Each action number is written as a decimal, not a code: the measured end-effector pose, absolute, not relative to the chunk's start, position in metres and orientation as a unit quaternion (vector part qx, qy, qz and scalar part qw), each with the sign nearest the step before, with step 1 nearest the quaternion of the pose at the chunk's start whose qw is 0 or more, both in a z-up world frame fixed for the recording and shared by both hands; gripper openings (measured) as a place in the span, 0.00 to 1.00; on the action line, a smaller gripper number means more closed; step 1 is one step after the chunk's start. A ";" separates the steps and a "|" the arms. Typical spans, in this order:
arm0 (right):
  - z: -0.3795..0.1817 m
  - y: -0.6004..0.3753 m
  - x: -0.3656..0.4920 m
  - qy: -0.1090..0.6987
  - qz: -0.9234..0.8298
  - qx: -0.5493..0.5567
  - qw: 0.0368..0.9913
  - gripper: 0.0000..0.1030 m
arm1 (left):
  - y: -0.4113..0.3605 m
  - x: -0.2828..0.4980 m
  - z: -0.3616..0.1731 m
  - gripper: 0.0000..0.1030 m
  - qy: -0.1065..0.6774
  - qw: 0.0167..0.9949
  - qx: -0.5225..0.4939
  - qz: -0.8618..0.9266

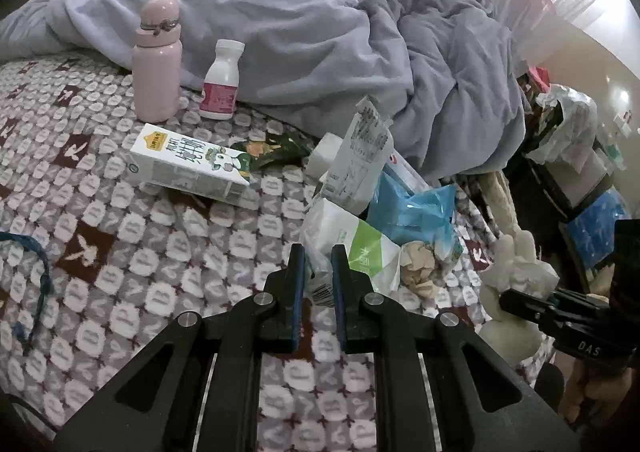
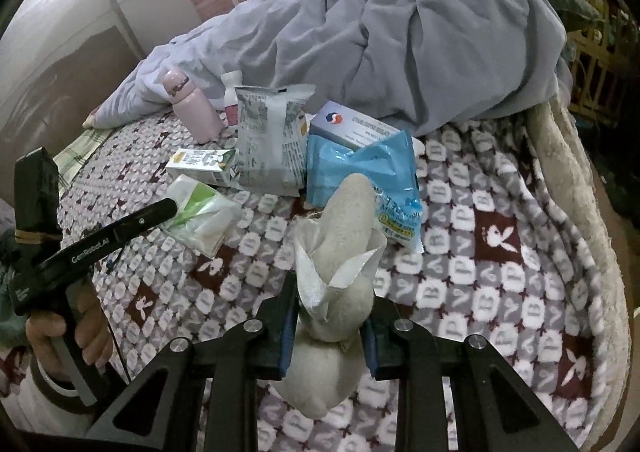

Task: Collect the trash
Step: 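Grasp the white-green wrapper with the left tool while the right tool grasps the plush rabbit, then carry the wrapper and plush rabbit over the white bucket and release them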

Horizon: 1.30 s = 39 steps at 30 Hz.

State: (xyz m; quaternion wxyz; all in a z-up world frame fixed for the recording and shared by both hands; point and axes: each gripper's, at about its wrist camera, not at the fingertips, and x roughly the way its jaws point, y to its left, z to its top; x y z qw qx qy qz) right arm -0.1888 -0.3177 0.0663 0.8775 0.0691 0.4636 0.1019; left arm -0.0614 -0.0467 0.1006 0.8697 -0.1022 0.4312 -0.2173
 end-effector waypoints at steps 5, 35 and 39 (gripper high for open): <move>0.070 -0.314 -0.188 0.464 0.100 0.063 0.878 0.25 | -0.043 -0.060 0.099 0.10 0.432 0.869 -0.105 -0.216; 0.100 -0.480 -0.270 0.384 -0.008 0.152 0.911 0.25 | -0.221 -0.109 0.140 0.10 0.442 0.821 -0.040 -0.360; 0.101 -0.526 -0.294 0.374 -0.056 0.166 0.911 0.25 | -0.273 -0.122 0.142 0.10 0.443 0.806 -0.016 -0.391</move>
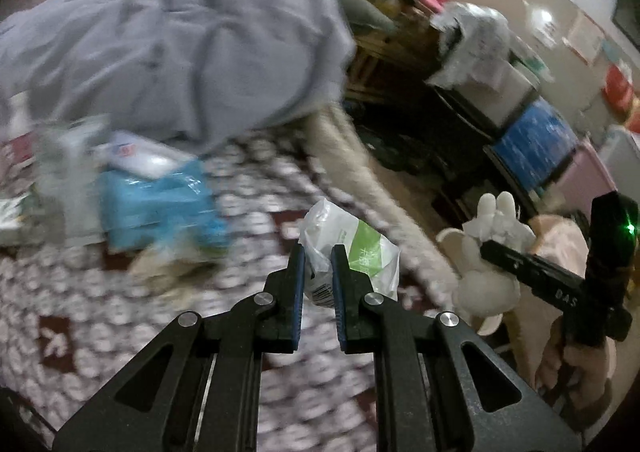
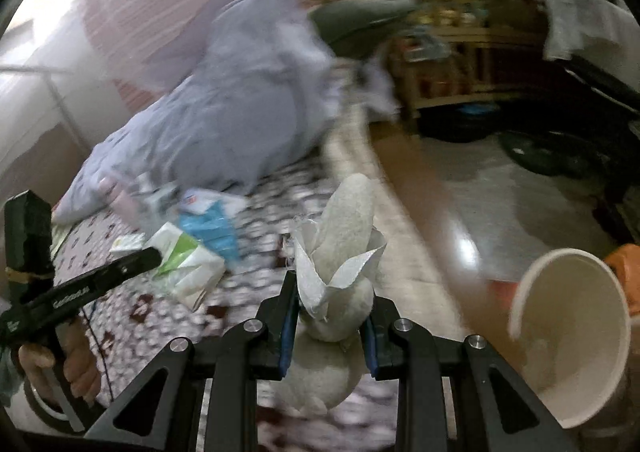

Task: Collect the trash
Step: 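Carry the wrapper and plush rabbit over the white bucket and release them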

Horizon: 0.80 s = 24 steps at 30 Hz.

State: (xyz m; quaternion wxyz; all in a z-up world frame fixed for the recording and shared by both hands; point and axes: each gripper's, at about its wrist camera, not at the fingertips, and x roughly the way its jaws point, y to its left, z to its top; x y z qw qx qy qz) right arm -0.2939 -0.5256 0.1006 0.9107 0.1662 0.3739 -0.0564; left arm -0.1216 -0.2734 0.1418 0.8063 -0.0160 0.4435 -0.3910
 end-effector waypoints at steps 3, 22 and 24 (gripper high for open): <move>0.098 -0.561 -0.314 0.369 -0.101 0.173 0.908 0.25 | -0.311 -0.132 0.142 0.10 0.443 0.796 0.003 -0.412; 0.042 -0.713 -0.395 0.396 -0.258 0.220 0.854 0.25 | -0.515 -0.195 0.120 0.10 0.445 0.733 0.108 -0.503; 0.037 -0.718 -0.394 0.401 -0.266 0.218 0.849 0.25 | -0.530 -0.202 0.116 0.10 0.446 0.727 0.115 -0.509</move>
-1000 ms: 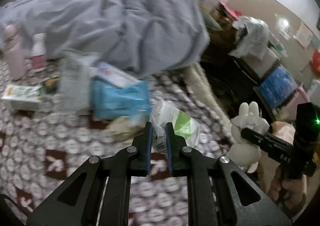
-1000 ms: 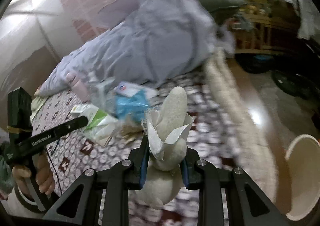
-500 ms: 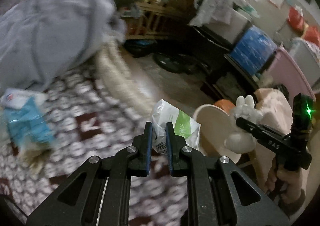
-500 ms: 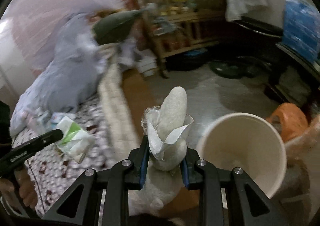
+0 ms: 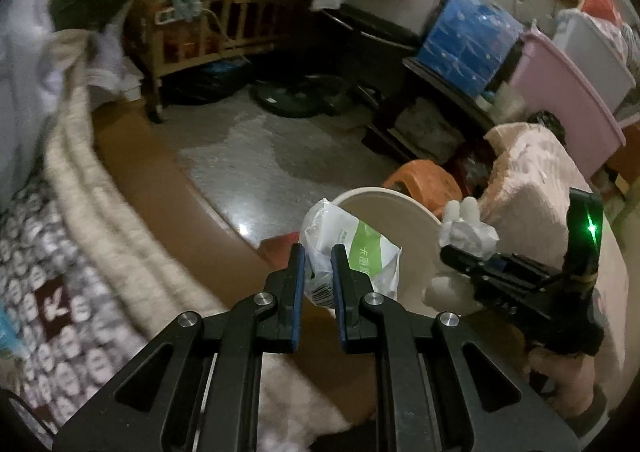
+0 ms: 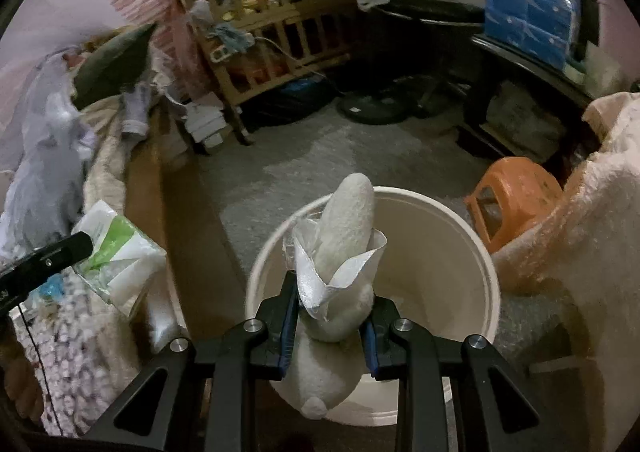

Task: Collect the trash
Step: 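Carry the wrapper and plush rabbit over the white bucket and release them, then return both tools to the remaining trash on the bed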

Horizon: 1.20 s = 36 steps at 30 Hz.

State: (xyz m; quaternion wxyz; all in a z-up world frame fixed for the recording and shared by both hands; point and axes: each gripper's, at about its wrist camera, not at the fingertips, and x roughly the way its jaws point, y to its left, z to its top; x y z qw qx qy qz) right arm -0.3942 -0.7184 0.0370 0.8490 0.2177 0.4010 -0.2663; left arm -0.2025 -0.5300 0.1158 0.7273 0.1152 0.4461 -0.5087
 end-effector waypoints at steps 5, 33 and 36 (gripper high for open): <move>0.024 -0.731 -0.394 0.407 -0.277 0.227 0.840 0.25 | -0.559 -0.215 0.104 0.10 0.451 0.716 0.126 -0.517; 0.027 -0.679 -0.356 0.417 -0.237 0.219 0.850 0.41 | -0.451 -0.165 0.113 0.47 0.426 0.799 0.105 -0.411; 0.038 -0.655 -0.342 0.414 -0.216 0.205 0.860 0.44 | -0.424 -0.156 0.115 0.47 0.423 0.812 0.102 -0.388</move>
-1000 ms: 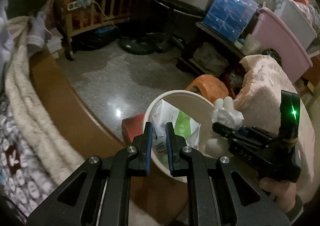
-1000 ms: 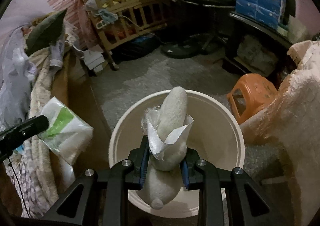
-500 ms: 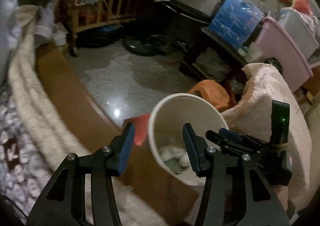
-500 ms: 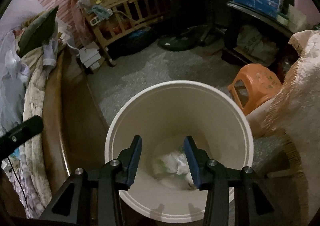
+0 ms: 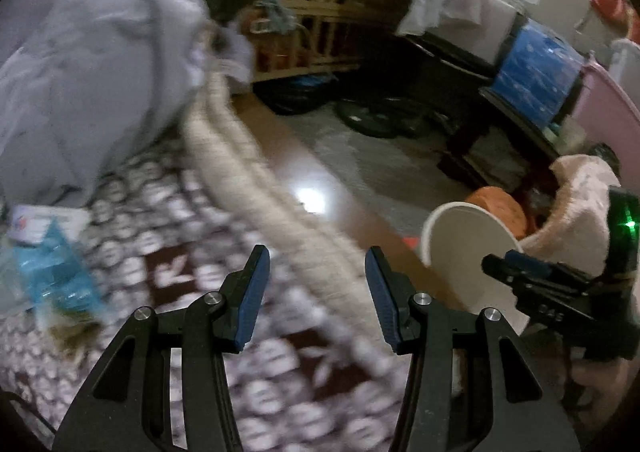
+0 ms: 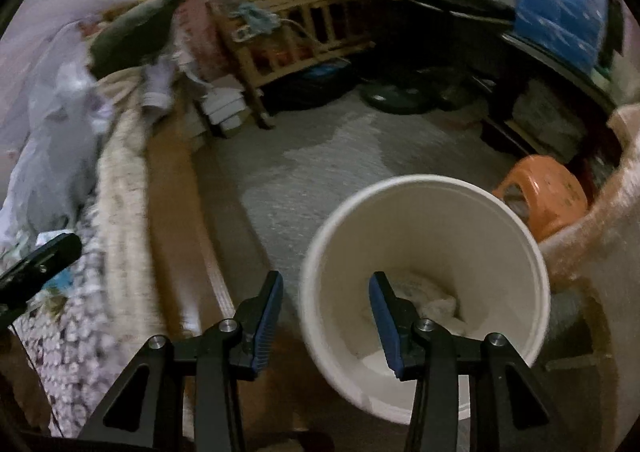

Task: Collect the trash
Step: 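Return both tools to the remaining trash on the bed, then grasp the white snack wrapper with the left tool while the right tool grasps the blue packet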

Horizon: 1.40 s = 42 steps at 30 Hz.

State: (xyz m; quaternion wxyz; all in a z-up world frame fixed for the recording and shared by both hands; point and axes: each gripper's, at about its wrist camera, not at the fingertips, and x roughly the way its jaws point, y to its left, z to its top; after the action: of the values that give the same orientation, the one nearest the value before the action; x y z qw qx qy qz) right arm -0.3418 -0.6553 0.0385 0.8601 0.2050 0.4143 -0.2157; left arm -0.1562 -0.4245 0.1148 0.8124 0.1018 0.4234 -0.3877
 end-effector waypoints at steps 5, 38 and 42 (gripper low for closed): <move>0.053 -0.609 -0.314 0.407 -0.171 0.184 0.878 0.53 | -0.378 -0.141 0.117 0.47 0.419 0.832 0.098 -0.351; 0.028 -0.341 -0.139 0.449 0.086 0.070 0.886 0.63 | -0.111 -0.004 0.091 0.57 0.436 0.877 -0.025 -0.201; 0.017 -0.342 -0.124 0.463 0.094 0.062 0.879 0.63 | -0.122 0.010 0.083 0.57 0.439 0.873 -0.016 -0.212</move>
State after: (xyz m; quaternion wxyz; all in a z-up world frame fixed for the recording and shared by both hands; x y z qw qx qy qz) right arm -0.1240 -0.3420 0.0171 0.8790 0.0617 0.4635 0.0938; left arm 0.0104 -0.1224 0.0833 0.8729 -0.0163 0.4392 -0.2117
